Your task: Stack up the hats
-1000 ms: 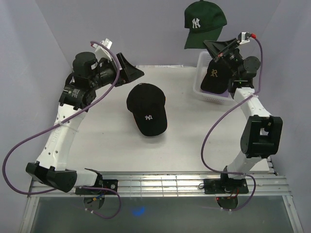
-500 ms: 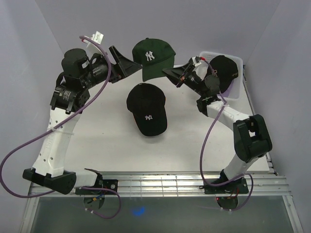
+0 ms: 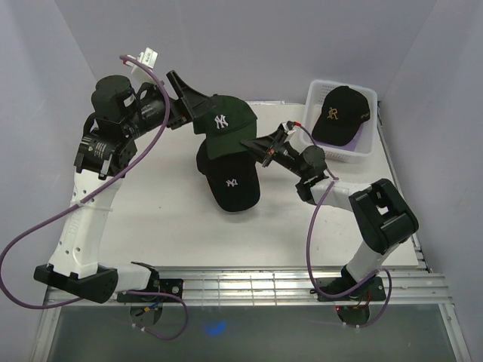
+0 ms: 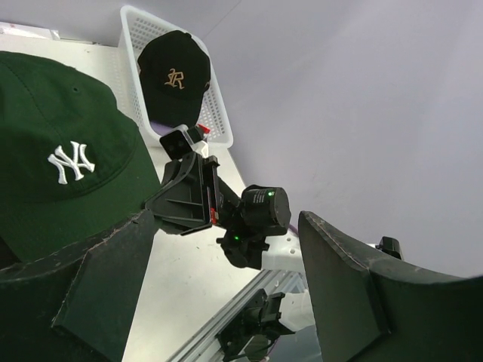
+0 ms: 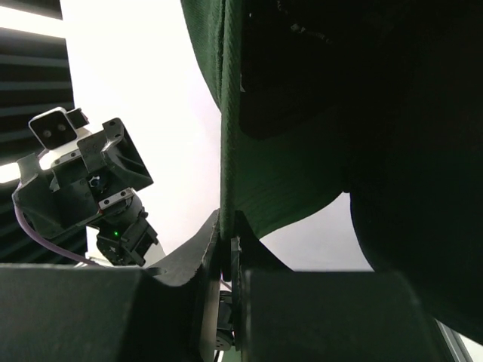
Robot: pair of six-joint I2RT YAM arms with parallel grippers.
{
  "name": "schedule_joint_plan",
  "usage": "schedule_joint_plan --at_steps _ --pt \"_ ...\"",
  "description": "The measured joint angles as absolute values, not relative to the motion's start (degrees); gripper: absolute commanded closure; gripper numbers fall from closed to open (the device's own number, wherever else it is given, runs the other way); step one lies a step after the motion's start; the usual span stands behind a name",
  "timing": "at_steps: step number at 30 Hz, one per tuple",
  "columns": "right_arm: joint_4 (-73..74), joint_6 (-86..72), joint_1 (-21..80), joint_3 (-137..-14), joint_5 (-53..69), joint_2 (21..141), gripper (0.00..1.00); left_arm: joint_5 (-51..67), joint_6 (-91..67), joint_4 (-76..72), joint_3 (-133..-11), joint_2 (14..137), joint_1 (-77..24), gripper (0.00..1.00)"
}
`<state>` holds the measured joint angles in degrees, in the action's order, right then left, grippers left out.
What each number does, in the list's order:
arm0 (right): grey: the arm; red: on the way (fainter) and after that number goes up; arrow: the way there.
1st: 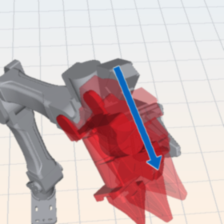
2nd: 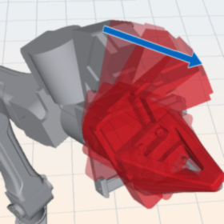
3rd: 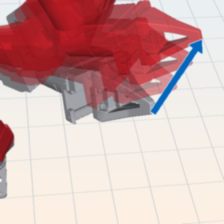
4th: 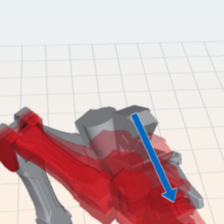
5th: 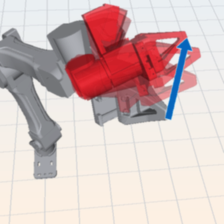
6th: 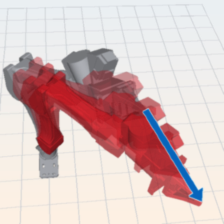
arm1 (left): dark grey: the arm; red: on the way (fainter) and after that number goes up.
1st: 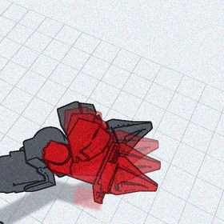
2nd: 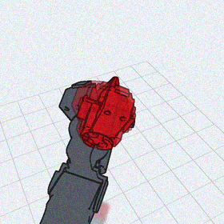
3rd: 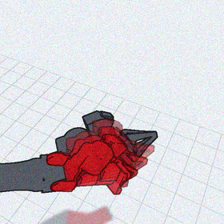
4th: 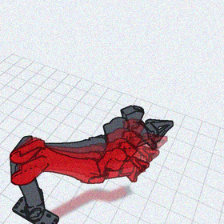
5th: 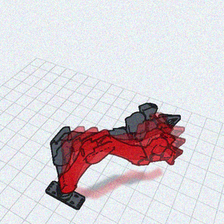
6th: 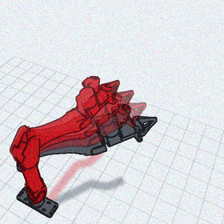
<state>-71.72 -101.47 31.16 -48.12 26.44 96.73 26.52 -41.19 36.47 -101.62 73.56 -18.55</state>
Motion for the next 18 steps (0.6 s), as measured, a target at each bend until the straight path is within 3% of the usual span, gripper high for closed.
schedule_joint_plan --at_steps 18 --pt "-75.6 -103.4 35.1 -36.8 24.3 93.4 0.92 26.3 -40.5 36.6 -100.3 73.7 -18.5 0.13"
